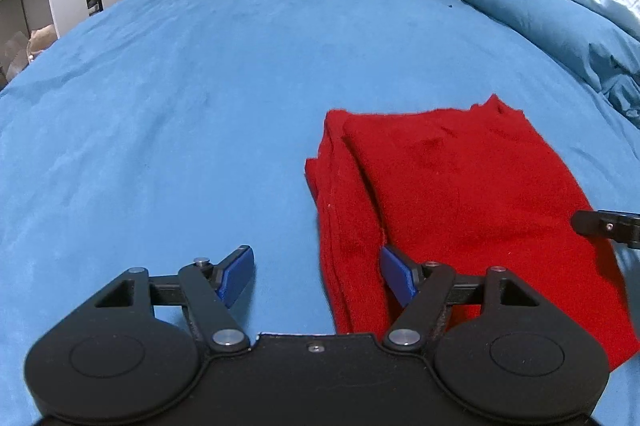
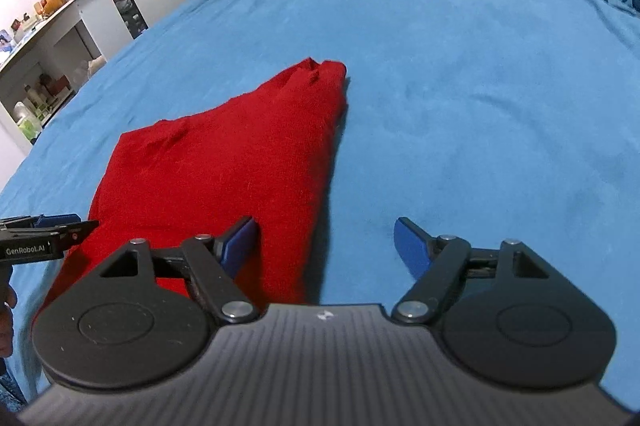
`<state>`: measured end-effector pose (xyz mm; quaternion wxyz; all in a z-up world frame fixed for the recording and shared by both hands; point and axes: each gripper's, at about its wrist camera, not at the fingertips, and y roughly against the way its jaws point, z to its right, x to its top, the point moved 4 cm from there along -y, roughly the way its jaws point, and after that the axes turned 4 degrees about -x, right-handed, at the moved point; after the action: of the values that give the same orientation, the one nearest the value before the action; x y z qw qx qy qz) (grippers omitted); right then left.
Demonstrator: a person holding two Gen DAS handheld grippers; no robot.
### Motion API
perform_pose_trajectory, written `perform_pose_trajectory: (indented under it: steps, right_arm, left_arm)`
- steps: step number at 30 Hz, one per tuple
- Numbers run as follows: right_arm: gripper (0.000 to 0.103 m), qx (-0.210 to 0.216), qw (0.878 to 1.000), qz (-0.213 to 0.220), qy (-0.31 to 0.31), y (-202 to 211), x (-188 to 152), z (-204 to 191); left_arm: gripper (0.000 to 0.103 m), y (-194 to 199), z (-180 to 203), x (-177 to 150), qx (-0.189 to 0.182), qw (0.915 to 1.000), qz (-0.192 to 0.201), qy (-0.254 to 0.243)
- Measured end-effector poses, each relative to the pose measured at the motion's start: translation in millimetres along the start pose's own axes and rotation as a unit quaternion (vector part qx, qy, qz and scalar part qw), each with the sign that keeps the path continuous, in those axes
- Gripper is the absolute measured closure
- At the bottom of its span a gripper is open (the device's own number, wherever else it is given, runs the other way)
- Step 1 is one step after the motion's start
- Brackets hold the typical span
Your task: Fold small clothes
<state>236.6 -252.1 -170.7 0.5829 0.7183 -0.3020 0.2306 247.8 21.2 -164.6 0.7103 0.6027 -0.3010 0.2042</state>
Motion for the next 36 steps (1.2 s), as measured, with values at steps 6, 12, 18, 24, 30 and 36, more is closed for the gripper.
perform_pose_trajectory:
  steps: [6,12,18,24,30,36]
  right_arm:
    - [0.012,-0.013,0.999,0.042,0.031,65.3,20.5,-18.8]
    - [0.000,-0.060,0.995,0.069,0.050,157.5,31.6,-44.4]
    - [0.000,-0.101,0.990,0.070,0.075,224.9,16.2,-68.4]
    - [0.000,-0.129,0.987,0.049,0.076,255.7,-16.6,-79.6]
    - [0.000,-0.136,0.989,0.016,0.062,262.6,-51.0,-78.0]
    - [0.000,-0.140,0.989,-0.012,0.056,259.7,-77.1,-76.3]
  left_arm:
    - [0.029,66.1,17.0,17.3,-0.008,0.9995,0.029,-0.011]
    - [0.005,146.3,42.3,18.0,-0.009,0.9987,0.047,-0.018]
    - [0.000,212.7,70.4,-0.6,0.018,0.9967,0.066,-0.044]
    - [0.000,239.6,68.8,-29.2,0.036,0.9965,0.071,-0.027]
    - [0.000,245.7,64.2,-56.3,0.030,0.9973,0.064,-0.019]
    - [0.000,246.3,70.8,-72.0,0.024,0.9982,0.050,-0.022]
